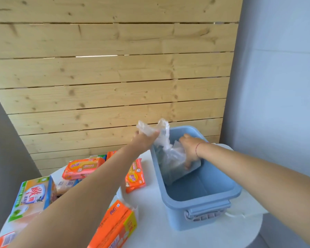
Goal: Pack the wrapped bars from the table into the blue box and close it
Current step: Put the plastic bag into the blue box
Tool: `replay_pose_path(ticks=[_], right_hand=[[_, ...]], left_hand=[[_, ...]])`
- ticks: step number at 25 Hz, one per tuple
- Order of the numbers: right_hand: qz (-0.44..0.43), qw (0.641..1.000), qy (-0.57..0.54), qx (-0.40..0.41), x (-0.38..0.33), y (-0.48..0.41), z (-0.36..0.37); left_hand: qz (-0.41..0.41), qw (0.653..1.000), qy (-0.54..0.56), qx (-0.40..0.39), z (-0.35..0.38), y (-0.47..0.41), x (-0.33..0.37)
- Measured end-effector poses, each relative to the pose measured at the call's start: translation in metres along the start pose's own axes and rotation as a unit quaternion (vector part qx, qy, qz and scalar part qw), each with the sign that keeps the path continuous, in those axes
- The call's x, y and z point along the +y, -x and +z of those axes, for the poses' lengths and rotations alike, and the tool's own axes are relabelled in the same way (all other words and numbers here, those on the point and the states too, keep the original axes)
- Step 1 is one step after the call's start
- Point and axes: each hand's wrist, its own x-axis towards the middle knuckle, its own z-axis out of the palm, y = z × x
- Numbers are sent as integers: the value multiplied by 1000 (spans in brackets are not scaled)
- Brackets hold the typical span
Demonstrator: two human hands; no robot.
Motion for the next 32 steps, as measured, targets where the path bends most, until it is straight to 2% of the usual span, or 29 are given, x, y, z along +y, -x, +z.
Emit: replay_pose_path(ticks=[3,8,12,16,19,25,27,29,30,32], right_hand=[[10,1000,-20,-8,-1,-19,10],[22,999,18,-46,-4,-37,27],[-14,993,113,-13,-10,-40,40],[-36,991,124,17,-17,-40,41],[-56,991,119,-4,-25,-34,44],[-95,977,156,-111,-48,9,34],[-109,972,178,-111,-52,26,27],[-120,971,191,-72,-54,42,20],[-132,976,170,-42,-54,48,18],[-184,982,33,-15,-54,59,14]], left_hand=[[-12,996,29,-83,11,-8,-23],[-29,996,59,-61,14,-18,-31],[2,995,55,-89,14,-15,-28],[4,994,72,-88,10,-12,-27],[-28,995,41,-83,8,-7,-32],[-49,996,-11,-78,2,27,-47],[-37,995,-51,-75,3,40,-50],[-31,997,-43,-61,7,51,-53],[-25,998,-24,-44,9,55,-54],[-11,1000,0,1,15,59,-55]])
